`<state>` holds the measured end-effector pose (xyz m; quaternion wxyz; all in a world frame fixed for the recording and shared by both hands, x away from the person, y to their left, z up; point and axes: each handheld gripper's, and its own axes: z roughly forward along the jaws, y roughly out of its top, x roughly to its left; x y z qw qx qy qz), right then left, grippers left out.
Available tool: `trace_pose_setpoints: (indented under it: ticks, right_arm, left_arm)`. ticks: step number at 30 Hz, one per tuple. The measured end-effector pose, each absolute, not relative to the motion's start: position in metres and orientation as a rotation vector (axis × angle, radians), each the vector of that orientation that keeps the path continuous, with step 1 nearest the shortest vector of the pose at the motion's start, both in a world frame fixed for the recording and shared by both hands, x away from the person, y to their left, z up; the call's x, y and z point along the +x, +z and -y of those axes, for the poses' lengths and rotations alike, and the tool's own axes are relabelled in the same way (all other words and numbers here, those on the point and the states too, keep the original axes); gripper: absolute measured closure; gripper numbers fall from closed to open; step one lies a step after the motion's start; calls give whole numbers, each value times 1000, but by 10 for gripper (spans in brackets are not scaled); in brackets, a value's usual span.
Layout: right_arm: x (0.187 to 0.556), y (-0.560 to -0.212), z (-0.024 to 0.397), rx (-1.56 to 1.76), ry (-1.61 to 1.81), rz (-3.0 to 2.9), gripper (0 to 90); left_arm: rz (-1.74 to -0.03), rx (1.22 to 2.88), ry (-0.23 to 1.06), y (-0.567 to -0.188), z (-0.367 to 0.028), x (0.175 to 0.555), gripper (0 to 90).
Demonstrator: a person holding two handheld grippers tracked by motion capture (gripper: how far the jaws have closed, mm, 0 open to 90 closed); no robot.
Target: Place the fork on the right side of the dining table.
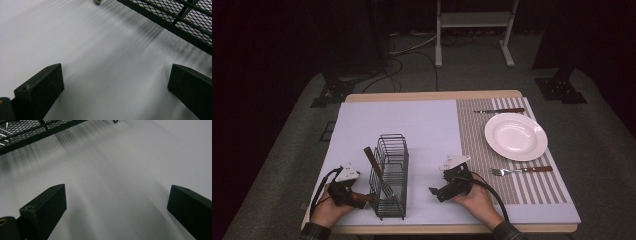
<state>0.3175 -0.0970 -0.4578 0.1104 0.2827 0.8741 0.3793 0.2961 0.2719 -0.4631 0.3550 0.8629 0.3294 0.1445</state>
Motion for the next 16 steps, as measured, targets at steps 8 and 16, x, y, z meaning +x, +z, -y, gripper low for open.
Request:
trace_pose_setpoints:
  ticks: [8, 16]
  right_arm:
    - [317, -466, 93, 807, 1069, -2583, 8]
    - [317, -466, 93, 808, 1068, -2582, 6]
  left_arm:
    - [-851, 2230, 374, -463, -272, 296, 0]
    - [-851, 2229, 373, -463, -272, 296, 0]
